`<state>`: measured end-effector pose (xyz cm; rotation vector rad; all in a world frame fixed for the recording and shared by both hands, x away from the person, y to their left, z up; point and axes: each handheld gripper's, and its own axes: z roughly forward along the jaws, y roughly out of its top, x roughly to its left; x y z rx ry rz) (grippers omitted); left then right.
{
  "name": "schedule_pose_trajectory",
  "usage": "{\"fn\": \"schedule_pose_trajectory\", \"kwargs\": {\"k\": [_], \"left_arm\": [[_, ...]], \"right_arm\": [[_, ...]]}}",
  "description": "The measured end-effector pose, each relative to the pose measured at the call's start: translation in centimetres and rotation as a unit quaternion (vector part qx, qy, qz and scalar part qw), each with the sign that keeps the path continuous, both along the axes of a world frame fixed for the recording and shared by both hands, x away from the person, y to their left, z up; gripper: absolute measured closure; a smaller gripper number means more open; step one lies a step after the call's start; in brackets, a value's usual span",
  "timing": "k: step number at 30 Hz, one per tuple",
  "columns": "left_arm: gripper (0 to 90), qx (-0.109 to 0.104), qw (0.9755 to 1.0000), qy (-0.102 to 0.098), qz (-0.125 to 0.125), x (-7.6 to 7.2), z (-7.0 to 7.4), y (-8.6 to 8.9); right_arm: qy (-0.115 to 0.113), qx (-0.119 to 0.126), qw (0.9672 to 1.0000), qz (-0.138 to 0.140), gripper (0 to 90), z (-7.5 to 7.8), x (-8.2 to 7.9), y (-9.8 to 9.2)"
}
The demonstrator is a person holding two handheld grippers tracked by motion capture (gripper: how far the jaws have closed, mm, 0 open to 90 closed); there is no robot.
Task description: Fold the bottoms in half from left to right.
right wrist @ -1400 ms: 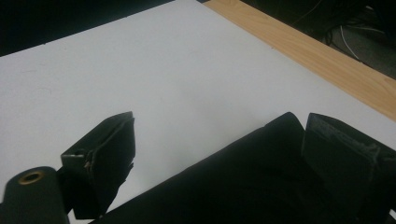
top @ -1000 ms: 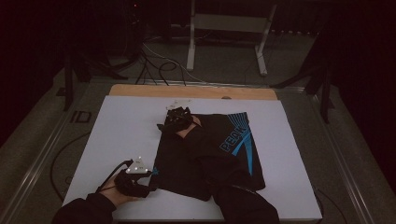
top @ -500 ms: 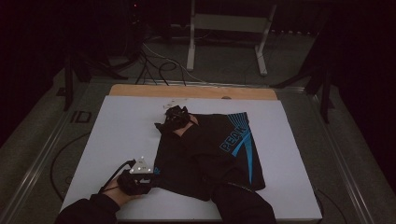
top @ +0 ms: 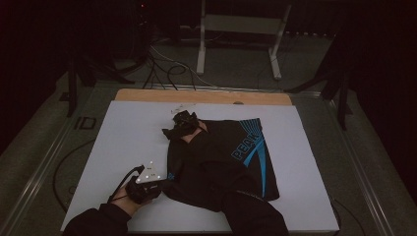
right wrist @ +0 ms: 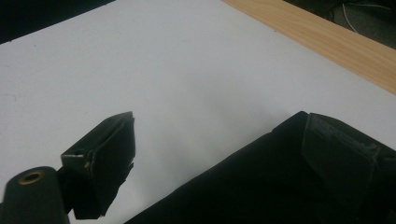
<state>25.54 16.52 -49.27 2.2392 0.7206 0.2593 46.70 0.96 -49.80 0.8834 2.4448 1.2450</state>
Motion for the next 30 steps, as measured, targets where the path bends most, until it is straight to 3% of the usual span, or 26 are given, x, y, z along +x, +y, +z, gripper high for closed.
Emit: {"fn": "schedule_pose_trajectory", "kwargs": {"k": [9, 15, 22, 30], "left_arm": [[85.5, -0.016, 0.9998, -0.009, 0.001, -0.2, 0.6, 0.0], [85.5, -0.011, 0.9999, -0.011, -0.001, -0.2, 0.7, 0.0], [85.5, -0.01, 0.9999, -0.009, 0.0, -0.1, 0.5, 0.2], [85.5, -0.01, 0.9999, -0.008, -0.001, -0.1, 0.5, 0.1]], "right_arm": [[0.007, -0.016, 0.9995, -0.026, 10.1, -0.6, 0.8, 0.2], [0.02, -0.02, 0.9989, -0.036, 10.0, -0.9, 1.3, 0.7], [0.035, -0.048, 0.996, -0.066, 10.1, -1.4, 1.9, 1.6], [0.039, -0.073, 0.9903, -0.111, 26.1, -1.9, 2.0, 2.2]]}}
